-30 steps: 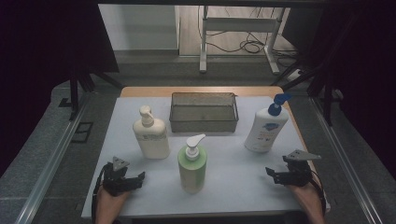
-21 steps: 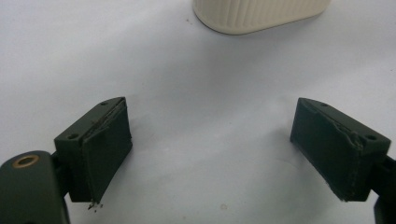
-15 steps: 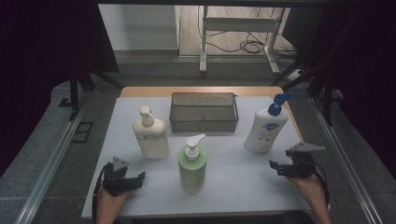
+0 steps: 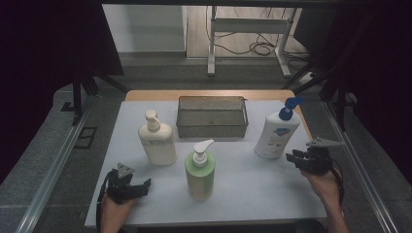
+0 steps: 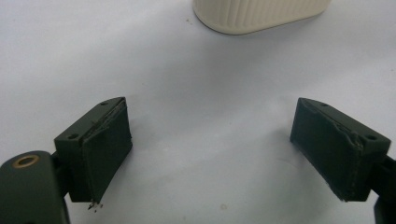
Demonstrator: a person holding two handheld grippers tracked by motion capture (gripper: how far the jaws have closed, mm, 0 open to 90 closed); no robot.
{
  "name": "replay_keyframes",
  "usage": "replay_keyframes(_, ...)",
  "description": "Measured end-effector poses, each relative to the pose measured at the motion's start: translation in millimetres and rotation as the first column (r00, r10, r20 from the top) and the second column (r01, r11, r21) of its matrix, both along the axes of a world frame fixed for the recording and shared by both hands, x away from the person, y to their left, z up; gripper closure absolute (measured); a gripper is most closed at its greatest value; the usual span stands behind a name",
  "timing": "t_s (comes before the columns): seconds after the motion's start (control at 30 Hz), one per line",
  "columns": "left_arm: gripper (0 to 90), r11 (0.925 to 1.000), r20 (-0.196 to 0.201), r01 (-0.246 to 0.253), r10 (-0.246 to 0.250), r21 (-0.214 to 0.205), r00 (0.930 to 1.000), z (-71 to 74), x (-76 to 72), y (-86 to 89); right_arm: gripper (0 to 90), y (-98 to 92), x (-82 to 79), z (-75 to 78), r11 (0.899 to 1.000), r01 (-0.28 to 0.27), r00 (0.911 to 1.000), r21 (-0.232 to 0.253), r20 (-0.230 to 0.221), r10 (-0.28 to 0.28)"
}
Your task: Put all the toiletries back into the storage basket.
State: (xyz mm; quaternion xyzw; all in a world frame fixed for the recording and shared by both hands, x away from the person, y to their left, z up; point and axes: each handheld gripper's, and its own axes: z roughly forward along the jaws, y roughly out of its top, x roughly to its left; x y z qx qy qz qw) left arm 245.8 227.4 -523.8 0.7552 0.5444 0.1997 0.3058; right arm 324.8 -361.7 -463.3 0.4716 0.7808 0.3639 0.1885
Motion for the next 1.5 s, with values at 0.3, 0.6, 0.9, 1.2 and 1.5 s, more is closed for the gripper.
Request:
replay_keyframes(0.3,12.1,1.0000,0.000,0.002,-0.002,0.003,1.0000,0.0,0.0,0.2,85.8,-5.8,23.8,-4.3,1.000,0.003,0.9995,-0.015,-0.031,-0.003)
replay_keyframes(0.6,12.1,1.0000,0.000,0.001,-0.001,0.003,1.0000,0.0,0.0,0.1,90.0,-13.1,46.9,-26.2,0.997,0.054,0.9971,0.054,-0.056,-0.051)
replay_keyframes(0.9,12.1,1.0000,0.000,0.001,-0.001,0.003,1.0000,-0.1,-0.1,0.1,90.0,-7.3,63.6,-34.9,0.997,0.059,0.9956,0.041,-0.075,-0.056)
replay_keyframes(1.2,12.1,1.0000,0.000,0.001,-0.001,0.003,1.0000,-0.1,0.0,0.1,90.0,-2.5,72.8,-42.7,0.999,0.009,0.9973,0.052,-0.073,-0.005)
replay_keyframes(1.5,12.1,1.0000,0.001,0.001,-0.001,0.004,1.0000,-0.1,0.0,0.0,90.0,-2.7,69.9,-43.4,0.997,-0.036,0.9952,0.072,-0.088,0.042)
